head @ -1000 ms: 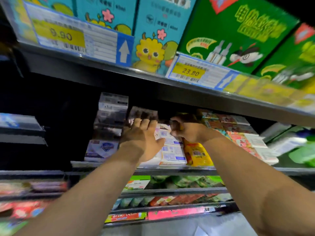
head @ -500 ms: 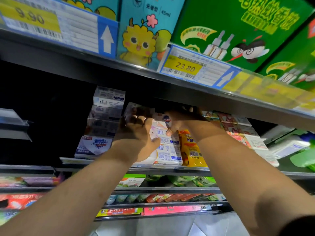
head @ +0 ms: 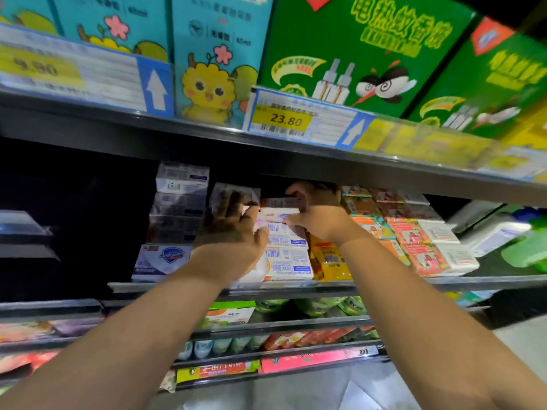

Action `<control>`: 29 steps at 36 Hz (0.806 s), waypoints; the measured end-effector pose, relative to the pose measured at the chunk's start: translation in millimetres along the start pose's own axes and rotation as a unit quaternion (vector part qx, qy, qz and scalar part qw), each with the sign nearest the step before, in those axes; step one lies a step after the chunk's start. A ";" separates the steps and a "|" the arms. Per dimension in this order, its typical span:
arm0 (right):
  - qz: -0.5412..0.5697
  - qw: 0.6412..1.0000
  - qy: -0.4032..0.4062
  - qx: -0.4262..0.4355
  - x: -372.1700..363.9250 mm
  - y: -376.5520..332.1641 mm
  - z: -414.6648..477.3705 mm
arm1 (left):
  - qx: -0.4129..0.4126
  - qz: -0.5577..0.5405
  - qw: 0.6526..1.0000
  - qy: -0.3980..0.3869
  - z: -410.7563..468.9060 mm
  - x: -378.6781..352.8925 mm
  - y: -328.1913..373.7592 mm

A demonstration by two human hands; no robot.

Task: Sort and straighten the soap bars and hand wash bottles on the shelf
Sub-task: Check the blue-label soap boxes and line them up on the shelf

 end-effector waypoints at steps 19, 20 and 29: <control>0.660 0.730 0.158 -0.079 -16.3 6.6 -136.5 | 0.025 0.093 0.989 -0.114 4.5 -0.6 3.0; 0.662 0.730 0.147 -0.086 -20.4 7.0 -140.0 | 0.015 0.101 0.987 -0.120 6.3 0.5 4.7; 0.735 0.665 0.068 -0.115 -31.5 17.8 -175.2 | -0.195 0.003 0.979 -0.064 -55.7 29.7 65.1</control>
Point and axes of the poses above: each hand's wrist, its own z-axis towards the middle knuckle, its own x-axis out of the back of the hand, y = z × x, the point moved 4 cm from there along z, towards the middle knuckle, and after that the axes turned 10 degrees about -y, right-handed, at the moved point
